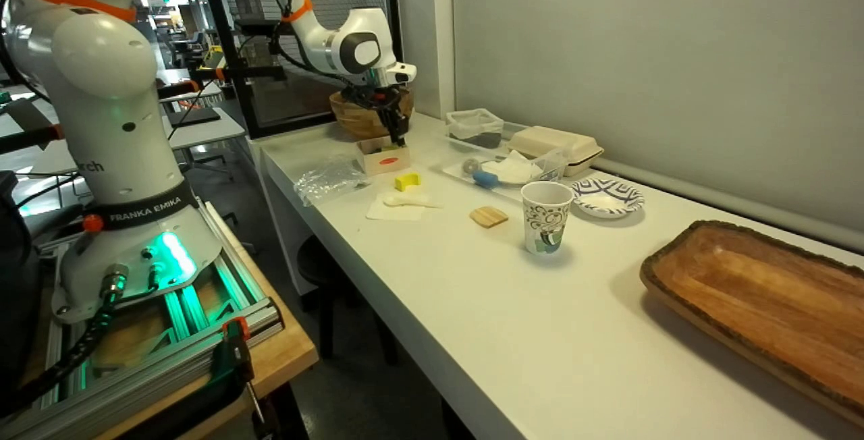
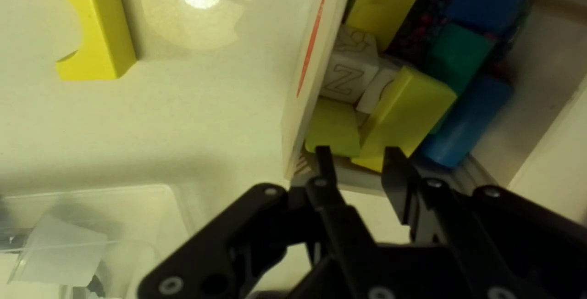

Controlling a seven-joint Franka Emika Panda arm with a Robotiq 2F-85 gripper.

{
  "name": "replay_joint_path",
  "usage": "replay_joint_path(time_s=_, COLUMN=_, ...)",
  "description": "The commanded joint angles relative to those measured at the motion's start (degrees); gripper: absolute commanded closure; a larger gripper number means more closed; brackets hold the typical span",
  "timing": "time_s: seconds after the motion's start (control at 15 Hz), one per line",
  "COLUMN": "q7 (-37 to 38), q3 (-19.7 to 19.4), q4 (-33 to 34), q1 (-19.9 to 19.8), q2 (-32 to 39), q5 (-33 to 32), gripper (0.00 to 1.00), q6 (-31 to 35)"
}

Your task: Remove two yellows block from the box

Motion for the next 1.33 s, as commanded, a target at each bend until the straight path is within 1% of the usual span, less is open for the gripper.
replay_joint_path(time_s=0.0, q7=4.49, q3=-2.77, q4=1.4, q1=3.01, q2=0.67, q5=-3.56, gripper=0.61, q6=-1.86)
replay_joint_path(time_s=0.07, q7=5.03, q3=-3.12, q4=1.51, q1=3.42, q2=0.58, q5=-4.0, gripper=0.57, q6=-2.14)
replay_joint_path(time_s=0.2, q7=5.95, q3=-3.54, q4=1.78, q1=4.02, q2=0.45, q5=-4.65, gripper=0.59, q6=-3.17)
replay_joint_path(time_s=0.33, q7=6.73, q3=-4.01, q4=1.92, q1=4.52, q2=0.48, q5=-5.58, gripper=0.59, q6=-4.25)
replay_joint_path(time_s=0.6, q7=8.27, q3=-4.68, q4=2.33, q1=5.05, q2=0.38, q5=-7.6, gripper=0.64, q6=-6.11)
replay_joint_path(time_s=0.67, q7=8.47, q3=-4.74, q4=2.42, q1=5.06, q2=0.34, q5=-8.07, gripper=0.64, q6=-6.36)
replay_joint_path(time_s=0.73, q7=8.89, q3=-5.02, q4=2.47, q1=5.21, q2=0.33, q5=-8.7, gripper=0.66, q6=-6.52)
replay_joint_path(time_s=1.0, q7=9.43, q3=-4.97, q4=2.68, q1=4.92, q2=0.41, q5=-9.73, gripper=0.66, q6=-7.36)
replay_joint_path(time_s=1.07, q7=9.18, q3=-4.7, q4=2.74, q1=4.65, q2=0.53, q5=-9.62, gripper=0.64, q6=-7.5)
replay_joint_path(time_s=1.13, q7=9.27, q3=-4.64, q4=2.76, q1=4.59, q2=0.6, q5=-9.54, gripper=0.57, q6=-7.72)
replay_joint_path(time_s=1.2, q7=9.16, q3=-4.49, q4=2.74, q1=4.46, q2=0.64, q5=-9.42, gripper=0.44, q6=-7.9)
replay_joint_path(time_s=1.27, q7=9.06, q3=-4.37, q4=2.73, q1=4.34, q2=0.68, q5=-9.28, gripper=0.38, q6=-7.93)
